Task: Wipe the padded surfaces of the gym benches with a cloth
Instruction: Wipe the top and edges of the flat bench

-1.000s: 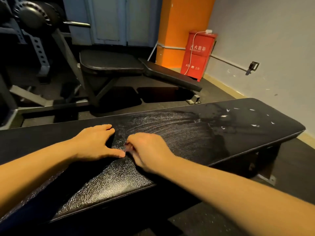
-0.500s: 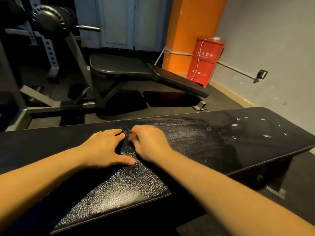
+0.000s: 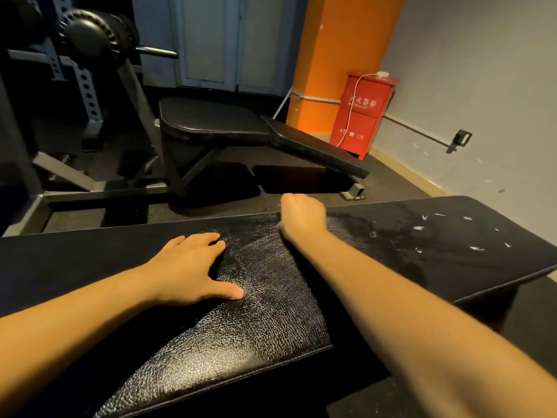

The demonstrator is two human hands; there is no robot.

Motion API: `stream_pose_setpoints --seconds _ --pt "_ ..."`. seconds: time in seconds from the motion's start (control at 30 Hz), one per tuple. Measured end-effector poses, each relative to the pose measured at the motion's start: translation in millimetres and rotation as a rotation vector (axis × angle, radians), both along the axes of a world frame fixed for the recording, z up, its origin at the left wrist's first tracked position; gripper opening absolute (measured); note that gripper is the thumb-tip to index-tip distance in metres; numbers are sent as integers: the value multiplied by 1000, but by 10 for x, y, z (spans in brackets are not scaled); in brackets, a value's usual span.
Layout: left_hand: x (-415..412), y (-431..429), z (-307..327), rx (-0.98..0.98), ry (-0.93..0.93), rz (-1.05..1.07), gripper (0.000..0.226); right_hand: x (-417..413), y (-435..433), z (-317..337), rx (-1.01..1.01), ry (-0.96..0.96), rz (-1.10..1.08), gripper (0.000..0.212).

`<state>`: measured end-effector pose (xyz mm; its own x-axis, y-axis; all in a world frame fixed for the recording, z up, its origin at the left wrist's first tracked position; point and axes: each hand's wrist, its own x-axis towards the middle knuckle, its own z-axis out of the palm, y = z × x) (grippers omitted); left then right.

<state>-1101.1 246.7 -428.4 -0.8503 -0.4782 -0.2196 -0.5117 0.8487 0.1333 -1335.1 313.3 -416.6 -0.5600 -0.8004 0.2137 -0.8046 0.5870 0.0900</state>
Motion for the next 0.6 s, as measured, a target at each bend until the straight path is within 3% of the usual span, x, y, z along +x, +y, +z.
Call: stream_pose_setpoints --seconds 0.1,0.17,0.4,0.5,0.6 --pt "33 32 4 33 -23 19 157 273 -122 20 26 -42 242 18" --pt "41 43 15 50 -27 22 155 160 -2 -4 -11 -136 289 19" --pt "27 25 13 66 -19 8 163 -1008 671 -36 -70 41 -270 20" --pt "-1 11 22 44 -21 6 165 -589 450 -65 -131 -43 -224 21" --pt "-6 9 14 37 -10 12 162 284 149 -118 -216 -225 32 19"
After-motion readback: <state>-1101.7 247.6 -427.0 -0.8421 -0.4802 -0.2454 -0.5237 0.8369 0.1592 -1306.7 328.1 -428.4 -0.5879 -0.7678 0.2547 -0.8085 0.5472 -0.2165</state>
